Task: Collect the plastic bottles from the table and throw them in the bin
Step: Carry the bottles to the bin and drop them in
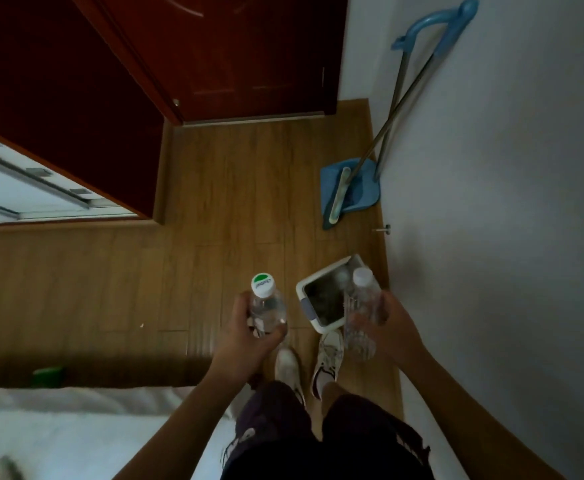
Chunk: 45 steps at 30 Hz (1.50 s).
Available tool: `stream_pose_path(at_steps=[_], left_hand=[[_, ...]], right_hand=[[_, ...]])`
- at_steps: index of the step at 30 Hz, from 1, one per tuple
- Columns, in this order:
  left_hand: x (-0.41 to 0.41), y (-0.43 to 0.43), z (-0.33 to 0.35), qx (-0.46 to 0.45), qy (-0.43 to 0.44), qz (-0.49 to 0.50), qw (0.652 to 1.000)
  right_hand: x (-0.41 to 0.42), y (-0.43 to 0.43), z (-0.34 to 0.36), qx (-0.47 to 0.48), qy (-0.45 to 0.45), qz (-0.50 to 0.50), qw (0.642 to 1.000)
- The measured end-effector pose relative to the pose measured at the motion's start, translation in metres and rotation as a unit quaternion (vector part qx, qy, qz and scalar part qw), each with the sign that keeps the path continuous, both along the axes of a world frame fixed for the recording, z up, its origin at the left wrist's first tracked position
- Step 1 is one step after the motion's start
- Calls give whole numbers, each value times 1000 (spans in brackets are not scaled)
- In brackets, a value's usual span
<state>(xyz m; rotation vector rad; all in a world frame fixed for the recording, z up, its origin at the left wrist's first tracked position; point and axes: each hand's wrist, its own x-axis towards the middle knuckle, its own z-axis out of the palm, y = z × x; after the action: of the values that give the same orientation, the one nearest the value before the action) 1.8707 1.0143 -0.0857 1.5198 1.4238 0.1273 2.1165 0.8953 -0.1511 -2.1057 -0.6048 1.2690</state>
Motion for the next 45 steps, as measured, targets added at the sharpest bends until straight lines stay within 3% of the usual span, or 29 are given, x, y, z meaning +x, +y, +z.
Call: stream_pose_path(at_steps=[11, 20, 22, 27, 34, 42, 45], left_hand=[[84, 57, -195, -41, 33, -83, 995], [115, 69, -349, -46, 6, -122, 991], [111, 66, -362, -38, 14, -130, 991], [106, 57, -378, -64, 34, -147, 987], [113, 55, -394, -60, 49, -169, 983], [104, 44, -393, -25, 93, -144, 985], [88, 38, -389, -33, 113, -157, 981]], right_hand=[[27, 48, -173, -72, -32, -6, 997], [6, 82, -298, -19, -113, -44, 992], [-1, 84, -316, 6, -135, -85, 987], [-6, 79, -338, 1, -87, -144, 986], [-2, 69, -353, -8, -72, -169, 983], [1, 43, -358, -75, -116, -112, 984], [2, 30, -354, -70, -71, -118, 988]])
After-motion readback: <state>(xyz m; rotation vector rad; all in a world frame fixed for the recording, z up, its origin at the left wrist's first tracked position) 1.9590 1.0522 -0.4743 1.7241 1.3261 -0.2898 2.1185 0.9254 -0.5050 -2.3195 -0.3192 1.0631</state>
